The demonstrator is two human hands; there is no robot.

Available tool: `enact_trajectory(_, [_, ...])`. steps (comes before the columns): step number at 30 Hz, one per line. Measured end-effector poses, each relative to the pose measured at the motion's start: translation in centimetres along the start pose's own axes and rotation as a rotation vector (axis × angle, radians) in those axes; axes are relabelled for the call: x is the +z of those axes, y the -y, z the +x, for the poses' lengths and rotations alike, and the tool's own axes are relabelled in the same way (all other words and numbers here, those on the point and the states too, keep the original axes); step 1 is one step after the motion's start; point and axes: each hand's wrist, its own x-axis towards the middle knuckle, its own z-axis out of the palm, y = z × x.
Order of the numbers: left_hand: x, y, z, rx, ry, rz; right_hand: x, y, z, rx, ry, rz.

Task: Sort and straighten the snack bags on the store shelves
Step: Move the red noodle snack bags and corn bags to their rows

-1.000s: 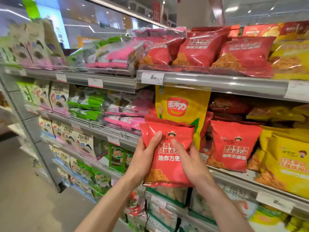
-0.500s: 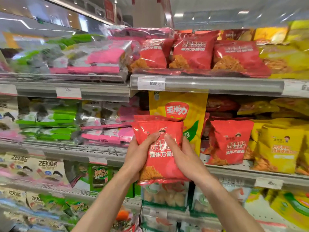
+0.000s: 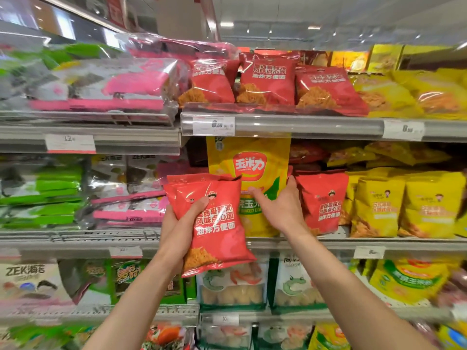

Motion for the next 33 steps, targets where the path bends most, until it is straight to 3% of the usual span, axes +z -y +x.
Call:
enact_trajectory(8, [-3.7, -1.3, -0.1, 0.033, -0.024, 0.032, 0.3, -1.3, 3.3, 0.068, 0.033, 0.210])
enact_trajectory(19, [-6.8, -1.6, 0.9, 0.024, -0.044, 0.028, -1.0, 0.4, 4.7, -0.104, 0.145, 0.375])
enact_trajectory(33, [-4.2, -2.3, 3.5, 0.086, 0.071, -0.025, -3.5, 0.4, 4.7, -0.097, 0.125, 0.462])
